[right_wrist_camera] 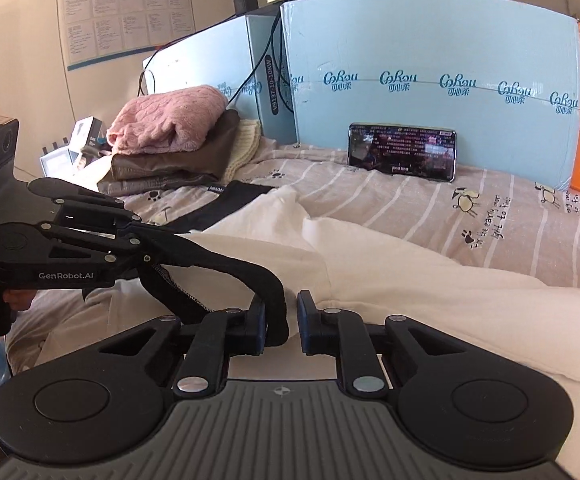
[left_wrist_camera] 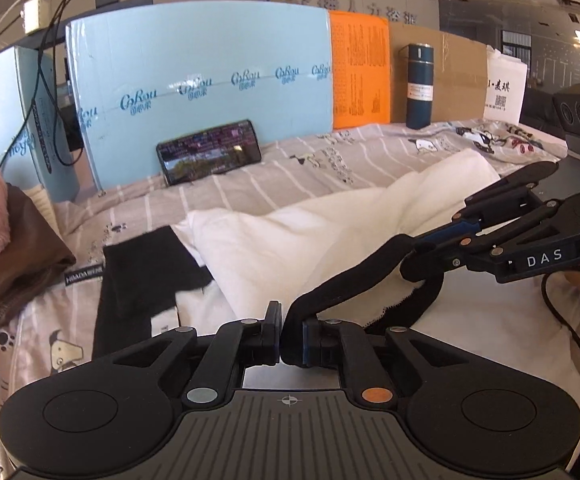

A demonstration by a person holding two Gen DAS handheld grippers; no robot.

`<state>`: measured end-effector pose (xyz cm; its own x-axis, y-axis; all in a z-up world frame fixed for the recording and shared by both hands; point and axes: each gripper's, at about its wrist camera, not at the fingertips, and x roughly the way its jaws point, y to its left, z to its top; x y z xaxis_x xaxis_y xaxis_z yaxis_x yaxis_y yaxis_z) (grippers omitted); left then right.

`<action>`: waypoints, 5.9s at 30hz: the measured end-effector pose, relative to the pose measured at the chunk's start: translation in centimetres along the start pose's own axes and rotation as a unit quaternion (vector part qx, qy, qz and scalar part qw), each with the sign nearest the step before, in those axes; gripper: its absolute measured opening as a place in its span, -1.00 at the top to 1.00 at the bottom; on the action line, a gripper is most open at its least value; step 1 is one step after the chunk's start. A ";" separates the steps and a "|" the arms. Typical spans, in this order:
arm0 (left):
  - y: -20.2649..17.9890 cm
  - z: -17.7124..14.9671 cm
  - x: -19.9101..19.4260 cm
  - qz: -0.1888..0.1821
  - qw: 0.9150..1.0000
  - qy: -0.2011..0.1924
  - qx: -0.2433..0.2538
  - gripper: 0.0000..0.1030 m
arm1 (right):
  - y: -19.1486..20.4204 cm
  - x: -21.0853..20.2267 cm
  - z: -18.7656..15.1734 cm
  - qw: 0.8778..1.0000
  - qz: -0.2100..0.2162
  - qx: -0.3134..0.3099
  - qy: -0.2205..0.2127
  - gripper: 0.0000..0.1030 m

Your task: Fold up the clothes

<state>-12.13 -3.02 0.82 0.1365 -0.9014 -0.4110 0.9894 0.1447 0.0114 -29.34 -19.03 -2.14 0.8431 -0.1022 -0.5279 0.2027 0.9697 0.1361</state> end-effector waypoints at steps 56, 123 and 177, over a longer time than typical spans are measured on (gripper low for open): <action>2.5 -1.2 -2.1 0.031 0.987 -0.156 -0.036 -1.00 | -7.0 -17.1 -3.7 0.878 -0.286 0.175 -0.343 -1.00; -5.1 -9.5 -7.4 -0.220 0.975 -0.016 -0.002 -1.00 | 1.2 -7.5 -5.2 0.985 0.137 -0.057 -0.084 0.88; -10.6 -8.5 -5.6 -0.118 0.953 -0.039 0.276 -0.19 | -2.4 -4.1 -4.3 0.984 0.097 0.150 -0.007 0.62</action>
<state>-23.85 4.00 -4.76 -0.1110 -0.9129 -0.3927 0.8654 -0.2831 0.4134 -35.41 -20.01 -3.90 0.8867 0.0743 -0.4563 0.1727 0.8622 0.4762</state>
